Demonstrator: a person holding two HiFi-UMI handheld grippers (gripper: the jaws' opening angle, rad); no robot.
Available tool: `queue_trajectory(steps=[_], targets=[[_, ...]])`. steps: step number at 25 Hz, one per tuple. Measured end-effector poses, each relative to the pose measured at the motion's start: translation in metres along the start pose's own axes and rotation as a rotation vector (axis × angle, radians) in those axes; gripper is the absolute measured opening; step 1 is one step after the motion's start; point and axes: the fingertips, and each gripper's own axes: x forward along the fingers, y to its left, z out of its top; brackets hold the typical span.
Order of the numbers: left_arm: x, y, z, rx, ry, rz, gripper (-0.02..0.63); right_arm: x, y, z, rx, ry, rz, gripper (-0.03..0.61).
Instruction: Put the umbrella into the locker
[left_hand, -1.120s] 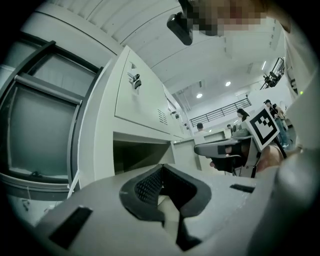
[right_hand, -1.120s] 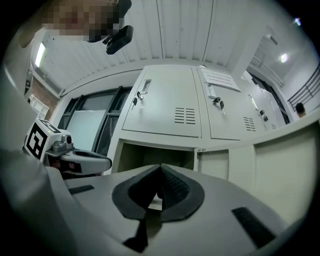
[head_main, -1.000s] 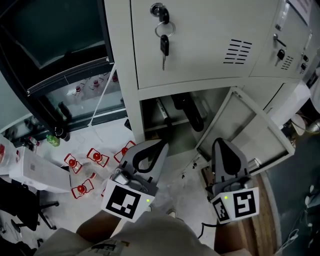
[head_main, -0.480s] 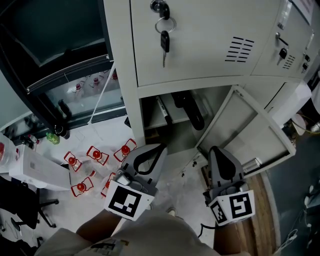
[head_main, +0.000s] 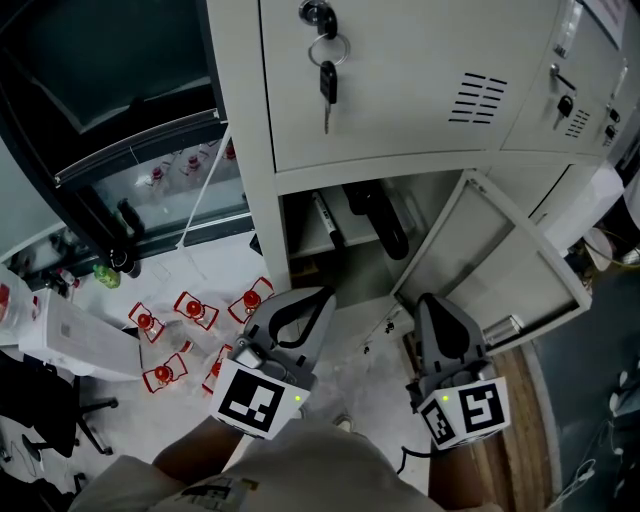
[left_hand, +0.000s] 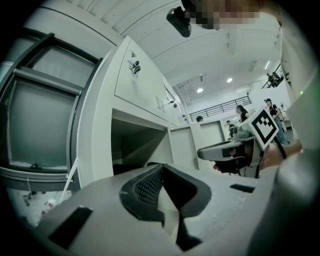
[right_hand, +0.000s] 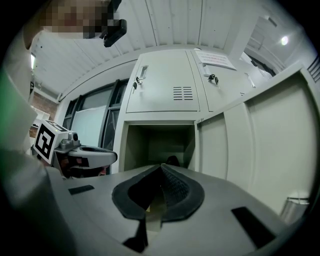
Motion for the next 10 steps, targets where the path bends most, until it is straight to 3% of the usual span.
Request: queue_trajectory(steps=[10], targets=[[0.0008, 0.0005, 0.0006, 0.001, 0.003, -0.001, 0.008, 0.0013, -0.0004, 0.0000, -0.007, 0.004, 0.002, 0.006]])
